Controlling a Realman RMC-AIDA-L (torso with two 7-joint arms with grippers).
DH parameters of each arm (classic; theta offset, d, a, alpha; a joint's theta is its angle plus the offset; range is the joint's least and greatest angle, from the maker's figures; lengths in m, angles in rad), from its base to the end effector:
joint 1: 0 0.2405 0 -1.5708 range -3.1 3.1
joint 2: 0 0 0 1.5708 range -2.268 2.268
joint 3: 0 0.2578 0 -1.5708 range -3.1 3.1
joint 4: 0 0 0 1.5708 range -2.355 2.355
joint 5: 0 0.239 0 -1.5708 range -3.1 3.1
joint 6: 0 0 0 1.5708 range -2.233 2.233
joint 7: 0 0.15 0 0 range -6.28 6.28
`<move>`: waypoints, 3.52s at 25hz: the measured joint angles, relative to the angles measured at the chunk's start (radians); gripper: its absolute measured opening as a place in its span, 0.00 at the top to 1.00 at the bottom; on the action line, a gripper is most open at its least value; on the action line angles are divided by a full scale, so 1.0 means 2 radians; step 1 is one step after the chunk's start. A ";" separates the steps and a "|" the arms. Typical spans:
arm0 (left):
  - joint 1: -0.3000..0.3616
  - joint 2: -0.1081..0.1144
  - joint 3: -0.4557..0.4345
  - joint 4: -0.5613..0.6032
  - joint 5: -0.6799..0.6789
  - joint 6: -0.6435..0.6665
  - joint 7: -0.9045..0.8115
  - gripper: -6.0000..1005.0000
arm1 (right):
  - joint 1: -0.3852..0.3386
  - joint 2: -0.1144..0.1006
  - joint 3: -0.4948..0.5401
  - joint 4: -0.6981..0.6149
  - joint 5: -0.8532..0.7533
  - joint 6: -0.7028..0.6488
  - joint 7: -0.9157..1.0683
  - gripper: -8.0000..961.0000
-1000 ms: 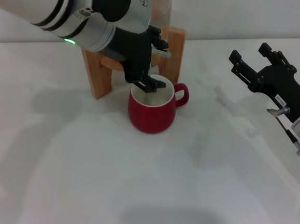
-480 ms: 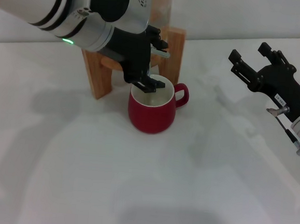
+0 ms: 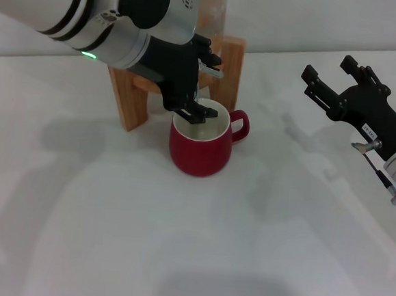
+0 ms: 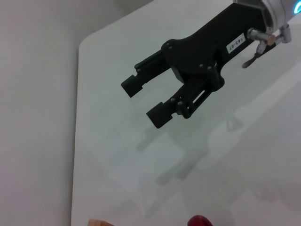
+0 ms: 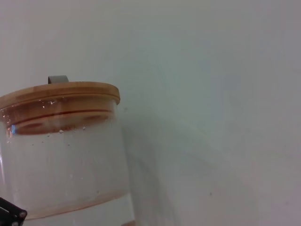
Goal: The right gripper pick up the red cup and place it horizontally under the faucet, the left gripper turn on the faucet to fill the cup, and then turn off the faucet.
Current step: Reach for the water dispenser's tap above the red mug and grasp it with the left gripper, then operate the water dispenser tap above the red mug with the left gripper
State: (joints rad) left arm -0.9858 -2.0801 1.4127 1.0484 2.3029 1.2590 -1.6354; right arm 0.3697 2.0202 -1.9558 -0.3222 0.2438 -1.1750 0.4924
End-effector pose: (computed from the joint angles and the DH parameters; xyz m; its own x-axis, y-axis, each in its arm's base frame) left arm -0.0348 0.4395 -0.0590 0.8959 -0.3973 -0.1990 -0.4332 -0.8805 -0.1925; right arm 0.3174 0.3565 -0.0223 0.5496 0.0478 -0.8340 -0.7582 -0.3905 -0.5221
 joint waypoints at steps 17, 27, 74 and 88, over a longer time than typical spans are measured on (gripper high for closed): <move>0.005 0.000 0.000 0.016 0.000 0.011 -0.004 0.17 | 0.000 0.000 0.000 0.000 0.000 -0.001 0.000 0.09; 0.026 -0.002 -0.012 0.055 -0.005 -0.001 -0.008 0.17 | 0.002 0.000 0.000 0.000 0.000 -0.001 0.000 0.09; 0.247 -0.003 0.108 0.134 -0.171 -0.162 -0.082 0.16 | 0.001 -0.002 -0.006 -0.002 0.000 -0.020 0.004 0.09; 0.224 -0.002 0.112 0.122 -0.155 -0.164 -0.080 0.16 | -0.002 -0.002 -0.007 -0.002 0.000 -0.025 0.004 0.09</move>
State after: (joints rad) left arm -0.5375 -2.0831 1.6366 1.2927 1.9924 0.9310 -1.7947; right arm 0.3666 2.0172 -1.9696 -0.3267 0.2439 -1.2244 0.5001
